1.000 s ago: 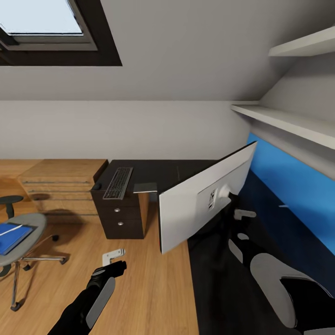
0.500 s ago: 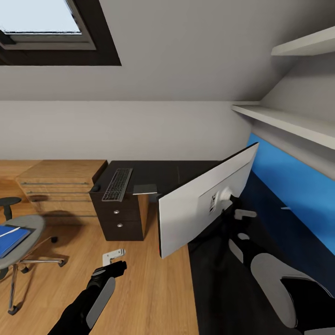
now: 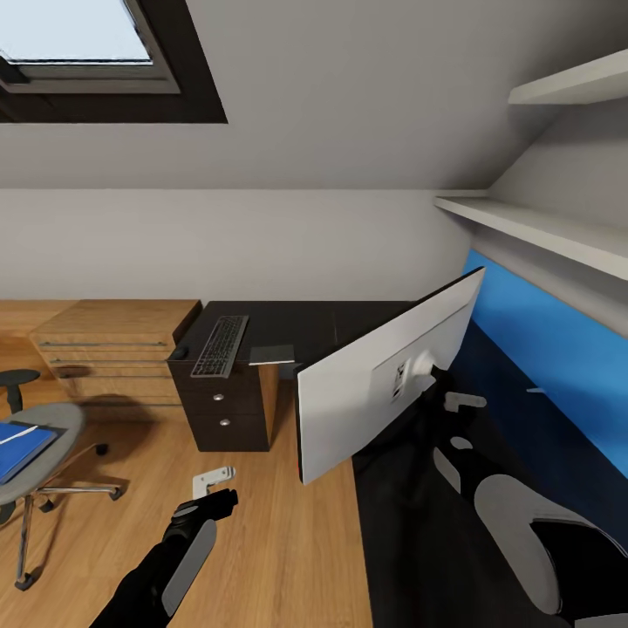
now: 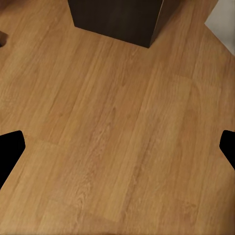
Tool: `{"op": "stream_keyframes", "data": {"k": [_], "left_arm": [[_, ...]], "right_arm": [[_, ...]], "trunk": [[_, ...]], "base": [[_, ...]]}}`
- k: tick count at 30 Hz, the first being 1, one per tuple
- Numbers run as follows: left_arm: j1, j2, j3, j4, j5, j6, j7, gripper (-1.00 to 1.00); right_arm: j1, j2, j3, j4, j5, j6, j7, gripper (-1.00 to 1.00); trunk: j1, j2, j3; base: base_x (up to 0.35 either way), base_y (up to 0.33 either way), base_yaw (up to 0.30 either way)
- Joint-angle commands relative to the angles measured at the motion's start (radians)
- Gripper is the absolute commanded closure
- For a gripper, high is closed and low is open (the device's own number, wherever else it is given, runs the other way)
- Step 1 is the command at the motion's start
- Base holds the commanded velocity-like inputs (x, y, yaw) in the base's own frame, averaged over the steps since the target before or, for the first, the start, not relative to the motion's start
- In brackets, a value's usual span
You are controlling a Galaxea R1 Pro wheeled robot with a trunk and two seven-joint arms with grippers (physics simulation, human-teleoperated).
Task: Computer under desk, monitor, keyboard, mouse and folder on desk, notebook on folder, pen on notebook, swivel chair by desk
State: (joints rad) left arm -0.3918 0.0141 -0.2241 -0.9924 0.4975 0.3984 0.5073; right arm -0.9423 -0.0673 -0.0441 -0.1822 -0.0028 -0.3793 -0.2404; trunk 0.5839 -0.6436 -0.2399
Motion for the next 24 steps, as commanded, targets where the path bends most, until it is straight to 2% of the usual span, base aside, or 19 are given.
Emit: {"op": "stream_keyframes", "data": {"k": [1,15,16,24], "left_arm": [[-0.001,0.001,-0.004,-0.002,0.009,0.002,0.01,-1.0],[-0.001,0.001,-0.004,-0.002,0.01,0.002,0.01,-1.0],[-0.001,0.001,-0.004,-0.002,0.01,0.002,0.01,-1.0],[-0.001,0.001,-0.004,-0.002,0.01,0.002,0.01,-1.0]], "right_arm": [[-0.001,0.001,-0.004,0.001,0.0,-0.004,0.001,-1.0],[-0.001,0.003,-0.003,-0.002,0.0,-0.006,0.002,-1.0],[-0.001,0.003,-0.003,-0.002,0.0,-0.006,0.001,1.0],[-0.001,0.003,0.0,-0.007,0.0,-0.014,0.002,1.0]], "trunk": [[0.0,-0.001,-0.002],[0.0,-0.001,-0.002],[0.0,-0.001,-0.002],[0.0,-0.001,-0.002]], "base": [[0.0,0.0,0.0],[0.0,0.0,0.0],[0.0,0.0,0.0],[0.0,0.0,0.0]]}}
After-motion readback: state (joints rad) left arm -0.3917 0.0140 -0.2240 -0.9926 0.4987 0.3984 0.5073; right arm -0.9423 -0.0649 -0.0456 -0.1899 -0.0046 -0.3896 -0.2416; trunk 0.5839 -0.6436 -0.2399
